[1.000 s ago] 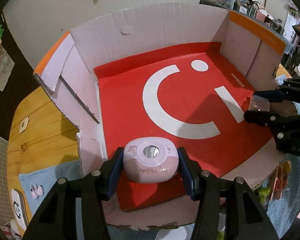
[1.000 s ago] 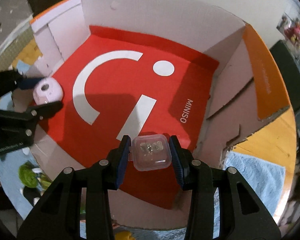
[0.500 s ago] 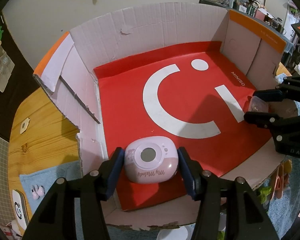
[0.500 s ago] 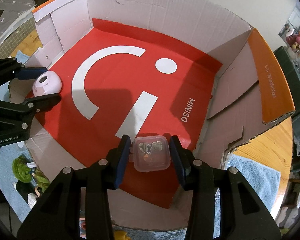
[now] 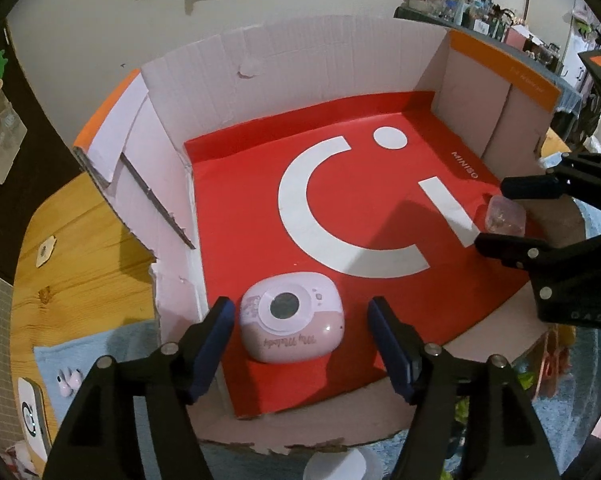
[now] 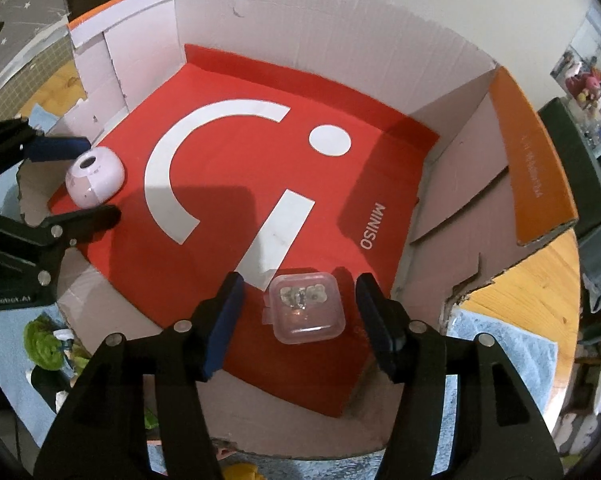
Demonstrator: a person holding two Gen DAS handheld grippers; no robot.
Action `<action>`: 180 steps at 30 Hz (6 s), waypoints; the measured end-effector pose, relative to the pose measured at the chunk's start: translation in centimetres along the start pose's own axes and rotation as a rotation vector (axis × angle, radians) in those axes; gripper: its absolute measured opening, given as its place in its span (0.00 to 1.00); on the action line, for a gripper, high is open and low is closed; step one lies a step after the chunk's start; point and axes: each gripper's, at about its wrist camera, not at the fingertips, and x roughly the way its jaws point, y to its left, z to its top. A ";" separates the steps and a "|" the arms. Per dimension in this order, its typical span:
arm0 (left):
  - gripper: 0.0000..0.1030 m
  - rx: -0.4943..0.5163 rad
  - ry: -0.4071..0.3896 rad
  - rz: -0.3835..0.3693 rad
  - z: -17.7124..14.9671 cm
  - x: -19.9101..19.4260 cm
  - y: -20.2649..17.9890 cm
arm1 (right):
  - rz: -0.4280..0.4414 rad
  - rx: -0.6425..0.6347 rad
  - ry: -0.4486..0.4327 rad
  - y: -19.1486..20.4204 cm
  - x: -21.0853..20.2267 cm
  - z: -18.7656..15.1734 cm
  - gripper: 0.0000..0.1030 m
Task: Organize objects
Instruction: 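Carry both items into the red-lined box and open both tools to release, then withdraw both tools from the box back over the towel, then move the left tool to the black-and-white figure while the right tool approaches the blonde doll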
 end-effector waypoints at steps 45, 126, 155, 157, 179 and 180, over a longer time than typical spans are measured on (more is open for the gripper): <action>1.00 -0.271 -0.522 0.142 -7.9 -18.8 0.1 | -0.110 0.213 -0.558 3.1 -16.0 -3.7 0.93; 0.91 -0.238 -0.255 -0.010 -16.6 -7.5 -6.9 | -0.109 0.334 -0.310 5.2 -5.4 -14.1 0.98; 0.70 0.113 -0.221 -0.238 -12.9 -7.6 -7.9 | 0.085 0.140 -0.179 2.3 -4.0 -11.4 0.98; 0.70 0.158 -0.219 -0.242 -12.7 -7.6 -8.1 | 0.092 0.142 -0.171 2.1 -3.9 -11.4 0.98; 0.55 0.455 -0.191 -0.275 -12.5 -8.0 -9.6 | 0.211 0.026 -0.157 1.6 -3.4 -10.7 0.98; 0.53 0.471 -0.181 -0.288 -12.6 -8.0 -9.7 | 0.218 0.010 -0.158 1.7 -3.4 -10.5 0.97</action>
